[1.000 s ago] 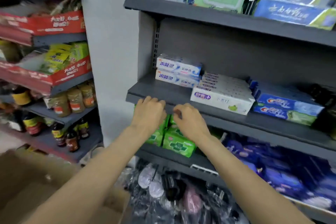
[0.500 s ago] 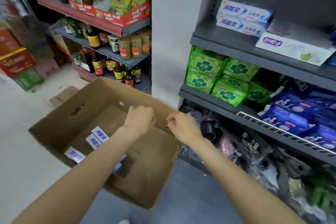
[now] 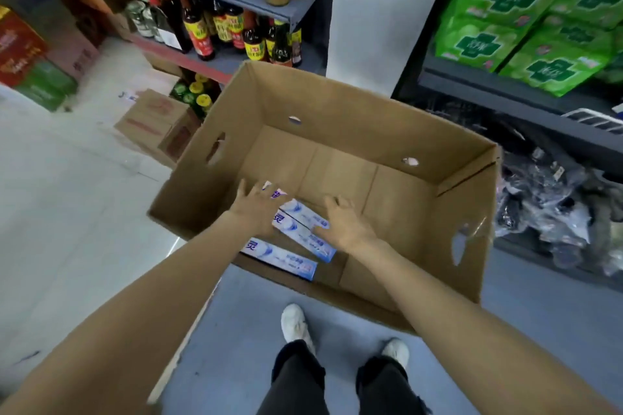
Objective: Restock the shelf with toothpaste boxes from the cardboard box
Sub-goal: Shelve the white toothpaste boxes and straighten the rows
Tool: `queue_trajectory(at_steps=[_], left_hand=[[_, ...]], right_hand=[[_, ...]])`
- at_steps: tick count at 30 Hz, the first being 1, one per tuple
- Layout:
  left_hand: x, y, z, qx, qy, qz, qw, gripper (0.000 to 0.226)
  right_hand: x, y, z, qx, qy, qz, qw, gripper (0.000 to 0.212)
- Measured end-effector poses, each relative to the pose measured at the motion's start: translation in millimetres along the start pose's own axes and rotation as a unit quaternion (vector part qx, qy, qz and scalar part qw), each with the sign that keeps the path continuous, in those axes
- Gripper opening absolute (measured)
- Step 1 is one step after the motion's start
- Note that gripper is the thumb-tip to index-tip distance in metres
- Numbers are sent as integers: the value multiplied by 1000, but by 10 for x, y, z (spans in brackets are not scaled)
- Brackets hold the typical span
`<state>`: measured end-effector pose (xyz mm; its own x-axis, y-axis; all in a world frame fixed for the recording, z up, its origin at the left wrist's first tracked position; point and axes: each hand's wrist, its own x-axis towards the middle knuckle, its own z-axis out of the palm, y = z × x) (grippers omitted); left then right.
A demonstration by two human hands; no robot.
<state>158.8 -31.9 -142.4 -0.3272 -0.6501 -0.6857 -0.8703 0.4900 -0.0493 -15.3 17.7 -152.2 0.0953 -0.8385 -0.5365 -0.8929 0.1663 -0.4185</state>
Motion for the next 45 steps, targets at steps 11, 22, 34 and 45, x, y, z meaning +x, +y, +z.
queue_trajectory(at_steps=[11,22,34,45], left_hand=[[301,-228,275,88,-29,28,995,138],[341,-182,155,-175,78,-16,981,90],[194,49,-448,-805,48,-129,577,69],[25,1168,-1733,-901,47,180,392,44]], right_hand=[[115,-124,583,-195,-68,-28,978,126],[292,-53,572,-254,27,2,967,119],[66,43,-308,154,63,111,980,85],[-589,450,-1805,205,202,20,957,105]])
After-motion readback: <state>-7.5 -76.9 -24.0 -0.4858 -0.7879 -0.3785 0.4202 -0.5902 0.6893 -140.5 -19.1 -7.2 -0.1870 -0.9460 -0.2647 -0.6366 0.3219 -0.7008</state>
